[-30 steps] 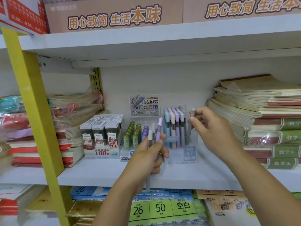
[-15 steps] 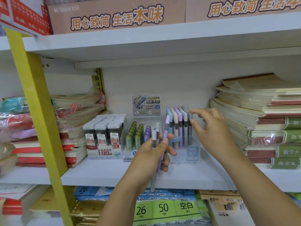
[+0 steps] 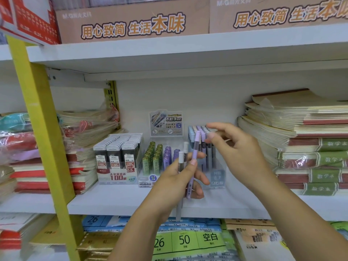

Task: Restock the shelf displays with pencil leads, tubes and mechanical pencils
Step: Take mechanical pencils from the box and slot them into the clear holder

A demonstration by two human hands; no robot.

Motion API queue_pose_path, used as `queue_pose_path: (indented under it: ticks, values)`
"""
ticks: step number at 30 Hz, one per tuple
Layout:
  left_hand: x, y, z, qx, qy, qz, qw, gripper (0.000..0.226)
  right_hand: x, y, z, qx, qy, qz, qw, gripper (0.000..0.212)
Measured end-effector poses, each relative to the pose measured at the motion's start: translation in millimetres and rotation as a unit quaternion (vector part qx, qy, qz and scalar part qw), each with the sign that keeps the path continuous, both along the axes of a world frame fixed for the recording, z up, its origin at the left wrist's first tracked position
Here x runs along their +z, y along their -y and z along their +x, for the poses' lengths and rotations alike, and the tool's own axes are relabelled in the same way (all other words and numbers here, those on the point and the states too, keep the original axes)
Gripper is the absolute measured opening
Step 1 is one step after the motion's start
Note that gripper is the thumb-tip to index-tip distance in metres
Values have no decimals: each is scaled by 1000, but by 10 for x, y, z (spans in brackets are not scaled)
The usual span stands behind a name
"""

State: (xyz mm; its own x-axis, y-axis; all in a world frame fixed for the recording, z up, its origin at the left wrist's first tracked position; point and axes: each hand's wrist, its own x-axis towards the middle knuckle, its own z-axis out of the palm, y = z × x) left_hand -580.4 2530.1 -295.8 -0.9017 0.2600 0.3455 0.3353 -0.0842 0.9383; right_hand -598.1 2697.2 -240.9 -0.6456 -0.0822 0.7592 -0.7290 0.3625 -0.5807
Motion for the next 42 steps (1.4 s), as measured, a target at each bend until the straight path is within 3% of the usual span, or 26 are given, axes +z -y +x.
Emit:
queue_pose_path:
  ticks: [2,8,11,16,23,32,42]
  values:
    - [4,-31,3,7,-4,-8,1000,26,-4,77,61,89,60,-11,994,29]
    - [10,-22,21,3,-2,-22,1000,29,-27,135,64,136,75,-58,986,29]
    - [12,37,21,-5,19,-15,1000,31,16,88,47,130,64,-101,984,27]
    - [-34,195,-24,84,14,-44,995,22,140,-70,92,75,-16,-166,983,27]
    - [-12,322,-86,105,67,3,992,18,143,-149,101,-3,-76,-99,992,34]
    - [-50,314,-46,98,39,5,994,21,-19,-64,-91,-29,-32,9,999,39]
    - [-77,373,-84,118,8,-30,993,22,-16,-67,-170,8,13,-16,1000,37]
